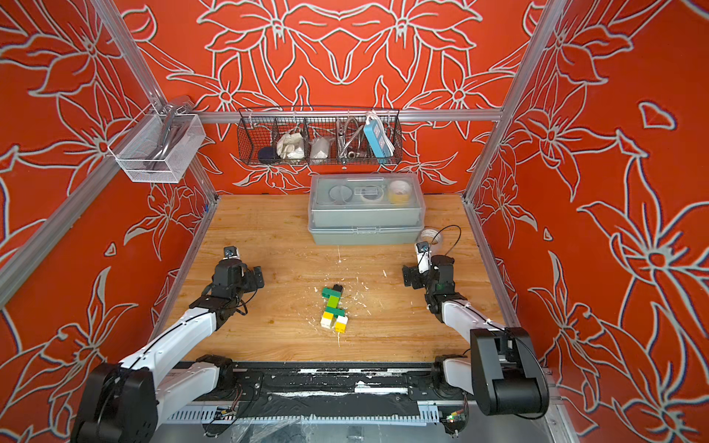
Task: Assemble a giraffe with lego
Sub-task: Reset both arms
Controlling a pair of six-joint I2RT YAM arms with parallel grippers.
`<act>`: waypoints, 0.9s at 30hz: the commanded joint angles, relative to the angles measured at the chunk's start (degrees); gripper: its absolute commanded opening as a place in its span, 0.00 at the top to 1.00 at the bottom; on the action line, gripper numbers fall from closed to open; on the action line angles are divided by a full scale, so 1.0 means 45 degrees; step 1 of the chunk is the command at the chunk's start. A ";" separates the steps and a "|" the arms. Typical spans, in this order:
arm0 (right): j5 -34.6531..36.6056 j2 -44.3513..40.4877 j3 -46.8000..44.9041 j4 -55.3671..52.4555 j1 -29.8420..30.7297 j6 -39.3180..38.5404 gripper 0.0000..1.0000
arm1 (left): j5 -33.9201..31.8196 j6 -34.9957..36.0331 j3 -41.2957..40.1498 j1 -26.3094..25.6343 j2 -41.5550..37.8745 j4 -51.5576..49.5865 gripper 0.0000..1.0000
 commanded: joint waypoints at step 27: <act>0.1271 0.1787 -0.0484 0.4015 -0.0657 0.0865 0.00 | 0.1767 0.1462 -0.1085 0.0813 0.4131 0.8285 0.00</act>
